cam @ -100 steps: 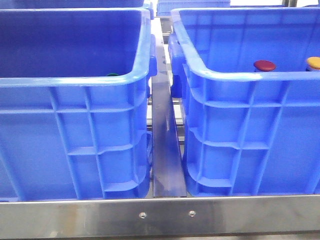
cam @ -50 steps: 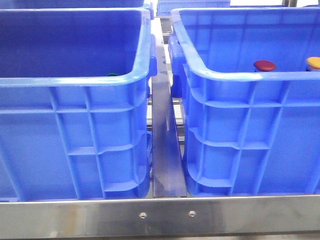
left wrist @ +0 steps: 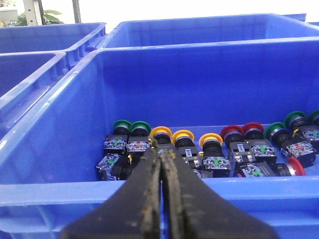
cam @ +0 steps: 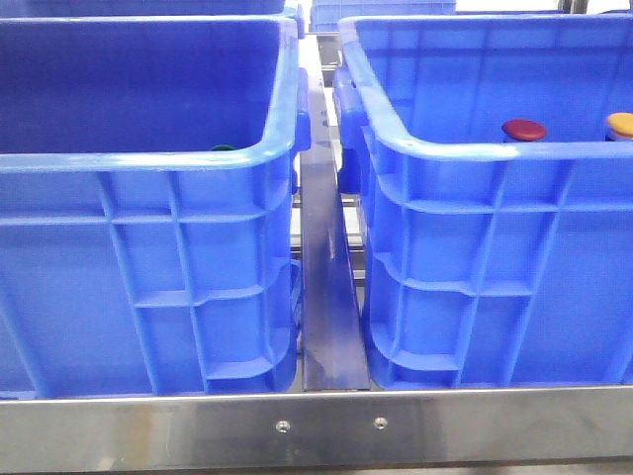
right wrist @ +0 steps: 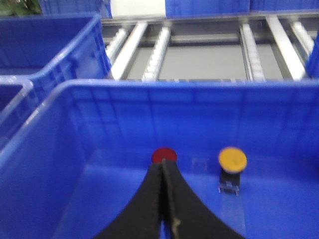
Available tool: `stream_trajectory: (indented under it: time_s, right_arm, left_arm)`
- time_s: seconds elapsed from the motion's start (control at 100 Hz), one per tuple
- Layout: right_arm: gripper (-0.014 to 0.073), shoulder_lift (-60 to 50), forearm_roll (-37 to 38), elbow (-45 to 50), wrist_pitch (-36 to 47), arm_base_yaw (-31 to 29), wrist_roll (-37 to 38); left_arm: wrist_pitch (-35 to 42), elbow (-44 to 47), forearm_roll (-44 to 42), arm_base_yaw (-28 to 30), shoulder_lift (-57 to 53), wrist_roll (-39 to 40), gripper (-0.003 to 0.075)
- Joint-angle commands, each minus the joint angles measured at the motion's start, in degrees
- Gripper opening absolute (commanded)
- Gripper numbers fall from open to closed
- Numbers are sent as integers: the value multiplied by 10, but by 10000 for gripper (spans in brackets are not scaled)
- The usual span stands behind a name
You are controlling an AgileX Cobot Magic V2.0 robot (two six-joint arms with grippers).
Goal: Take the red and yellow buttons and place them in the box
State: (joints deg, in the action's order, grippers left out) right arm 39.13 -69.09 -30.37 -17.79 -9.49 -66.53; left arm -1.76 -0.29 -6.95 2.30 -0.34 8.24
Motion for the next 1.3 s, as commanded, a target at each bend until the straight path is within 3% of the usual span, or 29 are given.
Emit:
stream_trajectory:
  time_s: [0.0,0.28,0.42,0.68,1.04,1.29]
  right_arm:
    - [-97,-12,138,-22,24,1,160]
    - [-97,-50,620,-15,97,54,649]
    - [-97,-77,744,20,174,89,773]
    - [-97,-184,760,146,300,103,782]
    - [-97,-374,760,275,321,131,782]
    - [-97,-411,756,312,298,155,782]
  left_arm:
    - [46,32,0,2,-17,5,-19]
    - [46,32,0,2,-17,5,-19]
    - [46,32,0,2,-17,5,-19]
    - [46,32,0,2,-17,5,-19]
    - [45,32,0,2,-17,5,-19]
    - [45,32,0,2,-17,5,-19]
